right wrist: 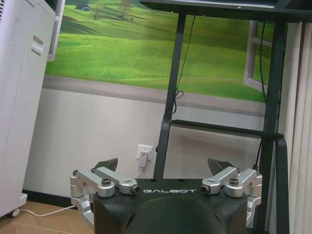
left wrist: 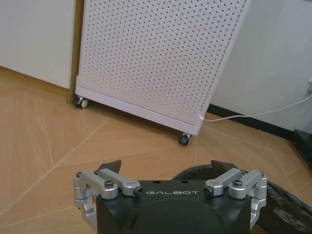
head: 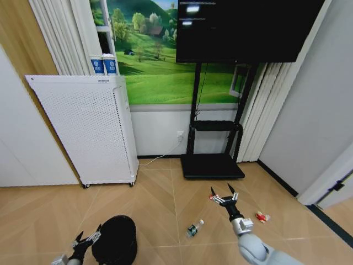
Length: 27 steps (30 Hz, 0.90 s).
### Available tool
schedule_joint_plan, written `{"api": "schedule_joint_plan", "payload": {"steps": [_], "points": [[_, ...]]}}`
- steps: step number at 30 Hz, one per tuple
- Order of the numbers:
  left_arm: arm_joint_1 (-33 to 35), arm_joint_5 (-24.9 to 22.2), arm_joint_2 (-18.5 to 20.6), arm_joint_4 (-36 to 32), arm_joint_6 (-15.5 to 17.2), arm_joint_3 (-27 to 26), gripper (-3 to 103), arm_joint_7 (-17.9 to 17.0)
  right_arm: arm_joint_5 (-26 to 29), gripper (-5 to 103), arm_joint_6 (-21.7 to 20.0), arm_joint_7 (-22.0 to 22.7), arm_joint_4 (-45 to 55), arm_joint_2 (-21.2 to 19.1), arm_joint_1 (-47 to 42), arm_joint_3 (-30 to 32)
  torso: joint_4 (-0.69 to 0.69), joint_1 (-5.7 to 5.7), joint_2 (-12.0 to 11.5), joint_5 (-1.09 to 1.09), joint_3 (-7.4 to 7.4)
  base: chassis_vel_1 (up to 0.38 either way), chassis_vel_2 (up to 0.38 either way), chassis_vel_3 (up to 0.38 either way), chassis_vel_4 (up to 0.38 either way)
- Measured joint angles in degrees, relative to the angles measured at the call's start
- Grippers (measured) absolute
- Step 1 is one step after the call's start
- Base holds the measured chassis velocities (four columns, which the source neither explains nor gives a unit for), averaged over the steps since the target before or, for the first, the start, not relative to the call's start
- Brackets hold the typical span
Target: Pick up the trash bin and place the garbage on the floor into it.
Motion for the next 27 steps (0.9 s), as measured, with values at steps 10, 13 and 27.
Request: {"api": "schedule_joint_plan", "payload": {"steps": [10,13,27], "points": [[1.0,1.8,-3.0,1.0,-0.3,2.8,100,0.2,0.1,100,-0.5,0.8,-0.7,0.2,1.1,-0.6,0.02,0.0,0.0,0.0,0.01,0.0,0.0,0.0,0.0],[0.7,1.9,-3.3,2.0,-1.0,2.9,100,0.6,0.1,100,-0.4,0.8,-0.9,0.3,1.0,-0.6,0.02,0.0,0.0,0.02,0.01,0.0,0.0,0.0,0.0],[-1.3,1.9,-4.0,4.7,-2.7,3.9,72,2.8,0.0,100,-0.3,1.3,-0.9,1.0,0.8,-0.3,0.0,0.0,0.0,-0.02,0.02,0.0,0.0,0.0,0.0]]}}
